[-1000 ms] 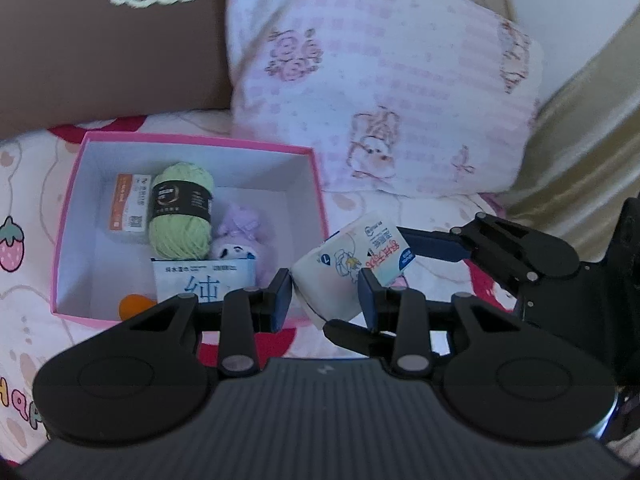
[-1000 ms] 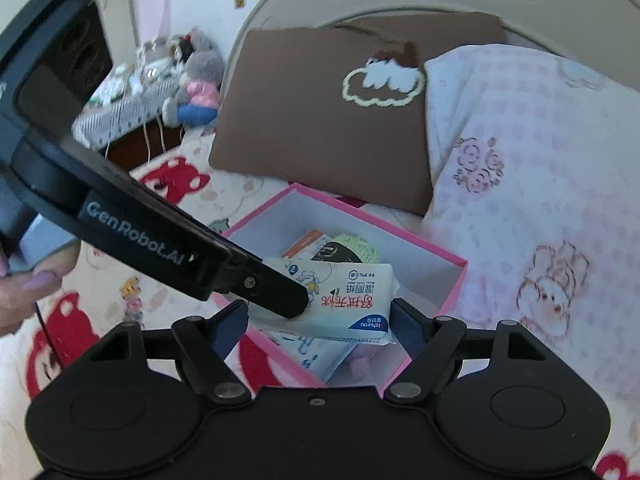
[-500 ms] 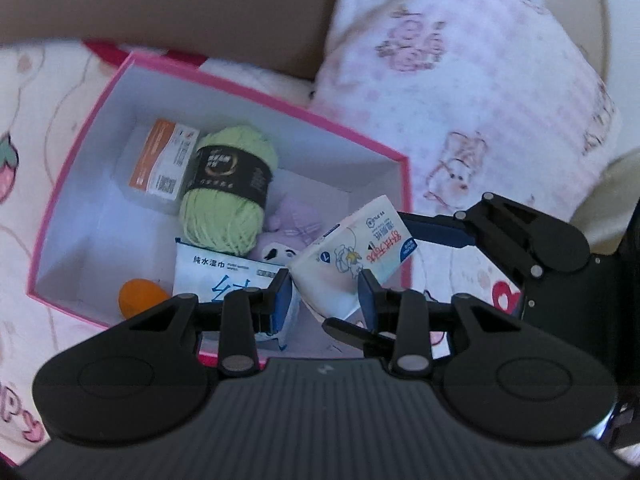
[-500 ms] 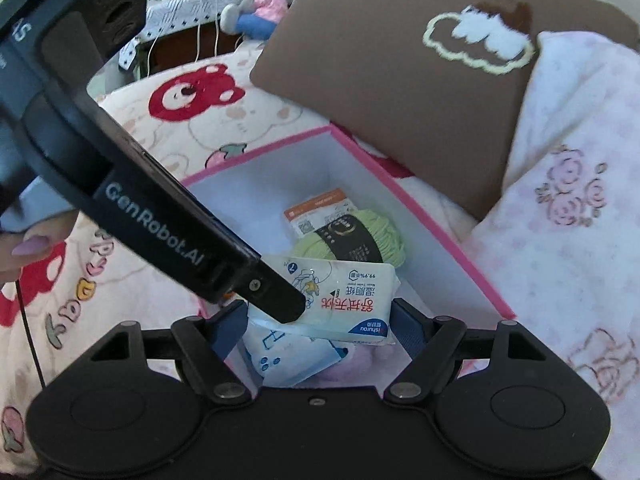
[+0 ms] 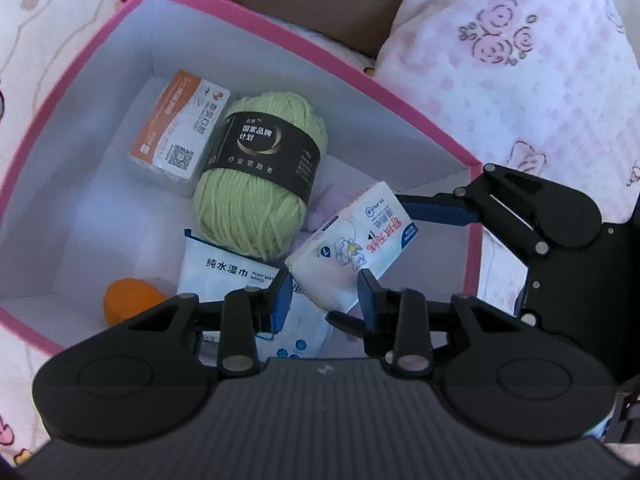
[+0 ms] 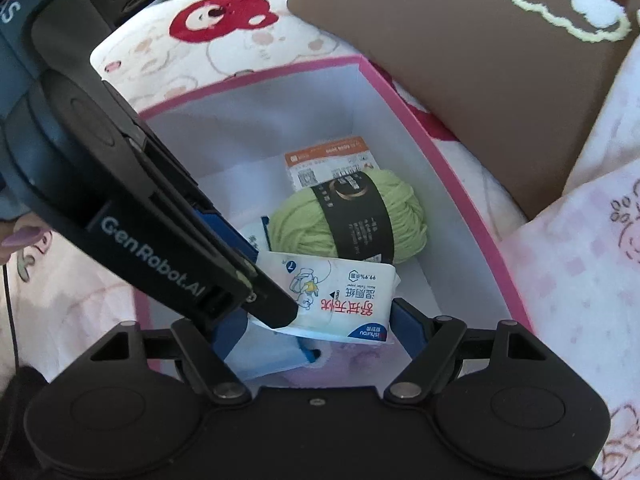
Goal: Organize objects
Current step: 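Lower the tissue pack into the pink box beside the green yarn ball, then open the left gripper to release the tissue pack and withdraw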
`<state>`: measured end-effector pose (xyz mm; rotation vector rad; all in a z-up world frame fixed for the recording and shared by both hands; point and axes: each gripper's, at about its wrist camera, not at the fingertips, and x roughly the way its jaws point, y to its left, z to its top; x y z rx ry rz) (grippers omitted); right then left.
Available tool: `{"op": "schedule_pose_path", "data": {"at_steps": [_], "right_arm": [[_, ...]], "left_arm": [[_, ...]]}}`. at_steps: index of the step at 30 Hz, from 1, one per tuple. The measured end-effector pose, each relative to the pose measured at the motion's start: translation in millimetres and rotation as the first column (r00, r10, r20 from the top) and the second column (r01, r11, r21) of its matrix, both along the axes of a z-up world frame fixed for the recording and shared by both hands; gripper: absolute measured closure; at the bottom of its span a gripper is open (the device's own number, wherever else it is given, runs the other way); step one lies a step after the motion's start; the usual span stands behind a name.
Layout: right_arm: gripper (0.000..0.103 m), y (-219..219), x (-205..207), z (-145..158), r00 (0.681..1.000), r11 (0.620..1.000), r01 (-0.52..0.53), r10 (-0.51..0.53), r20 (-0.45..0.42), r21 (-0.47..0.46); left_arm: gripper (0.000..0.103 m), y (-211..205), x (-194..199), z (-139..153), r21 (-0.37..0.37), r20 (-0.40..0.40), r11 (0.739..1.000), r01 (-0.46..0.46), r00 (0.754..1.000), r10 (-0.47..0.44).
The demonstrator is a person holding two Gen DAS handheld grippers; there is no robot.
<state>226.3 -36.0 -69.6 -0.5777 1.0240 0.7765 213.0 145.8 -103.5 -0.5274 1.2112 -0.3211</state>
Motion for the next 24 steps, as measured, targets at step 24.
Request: {"op": "schedule_pose_path", "data": {"at_steps": [24], "right_arm": [[0.018, 13.9, -13.7, -11.7, 0.983, 0.992, -0.092, 0.104, 0.148, -0.089]], "left_arm": [[0.076, 0.7, 4.7, -5.2, 0.019, -0.018, 1.000, -0.023, 1.000, 0.023]]}}
